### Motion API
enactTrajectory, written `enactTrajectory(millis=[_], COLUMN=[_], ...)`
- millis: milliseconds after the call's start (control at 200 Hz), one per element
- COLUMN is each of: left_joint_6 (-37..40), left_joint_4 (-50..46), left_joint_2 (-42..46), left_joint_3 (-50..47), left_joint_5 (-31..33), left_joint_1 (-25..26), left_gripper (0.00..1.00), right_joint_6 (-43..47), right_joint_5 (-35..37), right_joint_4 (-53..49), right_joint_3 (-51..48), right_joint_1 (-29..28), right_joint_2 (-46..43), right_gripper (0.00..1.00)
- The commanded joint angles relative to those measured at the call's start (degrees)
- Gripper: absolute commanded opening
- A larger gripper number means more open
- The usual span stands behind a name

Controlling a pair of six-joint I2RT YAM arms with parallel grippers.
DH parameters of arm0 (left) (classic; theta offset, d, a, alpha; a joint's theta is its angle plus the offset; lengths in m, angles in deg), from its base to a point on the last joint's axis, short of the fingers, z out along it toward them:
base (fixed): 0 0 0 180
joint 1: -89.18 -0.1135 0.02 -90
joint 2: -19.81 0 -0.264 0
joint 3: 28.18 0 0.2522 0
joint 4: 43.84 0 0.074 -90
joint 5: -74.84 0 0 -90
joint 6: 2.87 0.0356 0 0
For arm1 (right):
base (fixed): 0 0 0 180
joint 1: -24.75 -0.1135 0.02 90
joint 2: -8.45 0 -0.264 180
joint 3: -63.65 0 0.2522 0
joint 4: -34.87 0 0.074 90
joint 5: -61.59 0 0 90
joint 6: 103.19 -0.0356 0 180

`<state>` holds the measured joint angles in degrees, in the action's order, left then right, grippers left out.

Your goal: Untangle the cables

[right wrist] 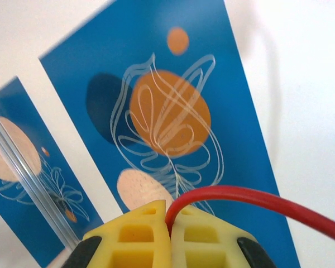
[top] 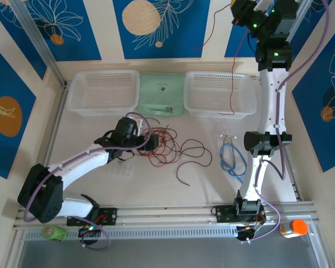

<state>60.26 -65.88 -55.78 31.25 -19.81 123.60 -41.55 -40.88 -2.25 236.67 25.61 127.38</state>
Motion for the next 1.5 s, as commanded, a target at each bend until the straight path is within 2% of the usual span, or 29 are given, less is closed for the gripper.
enactTrajectory(millis=[0,405,555,670,790,930,1015,1115,1281,1496], left_joint_6=[0.85,-0.02,-0.11,-0.36,-0.72,-0.64,-0.3,-0.19,-0.29,1.6], left_joint_4=[-2.69,-3.52,-3.48,-2.88,-1.91,-2.65,-3.83,-5.44,-6.23,-9.28], left_joint_2=[1.45,1.24,0.71,-0.23,-0.97,-1.9,-2.74,-4.09,-5.18,-4.33], left_joint_3=[1.18,1.07,1.44,1.61,1.4,1.67,2.43,3.42,3.86,5.86], left_joint_5=[0.6,1.19,1.31,0.45,-0.57,-1.0,-1.69,-2.33,-2.83,-1.26], left_joint_1=[0.39,0.39,0.39,0.39,0.39,0.39,0.39,0.4,0.48,0.41], left_gripper=[1.0,1.0,1.0,1.0,0.99,0.99,0.99,0.99,0.98,0.98], right_joint_6=[-3.96,-16.46,-21.68,-23.23,-18.87,-9.99,-9.26,-8.18,-7.97,-11.19], right_joint_5=[-0.08,2.8,1.18,-2.22,-5.51,-1.58,-0.42,-0.42,-4.48,-10.25], right_joint_4=[4.92,13.14,14.67,10.71,2.68,0.55,1.44,-1.79,-7.05,-5.87], right_joint_3=[-0.27,2.48,2.95,1.75,-8.21,-33.27,-44.53,-51.0,-61.46,-72.15], right_joint_1=[1.54,6.72,7.84,7.46,4.53,-0.98,-1.15,-0.86,-1.43,-4.13], right_joint_2=[-3.85,-1.95,-3.68,-7.75,-16.6,-32.41,-40.54,-47.4,-55.58,-59.86], right_gripper=[0.0,0.0,0.0,0.0,0.0,0.0,0.0,0.0,0.0,0.0])
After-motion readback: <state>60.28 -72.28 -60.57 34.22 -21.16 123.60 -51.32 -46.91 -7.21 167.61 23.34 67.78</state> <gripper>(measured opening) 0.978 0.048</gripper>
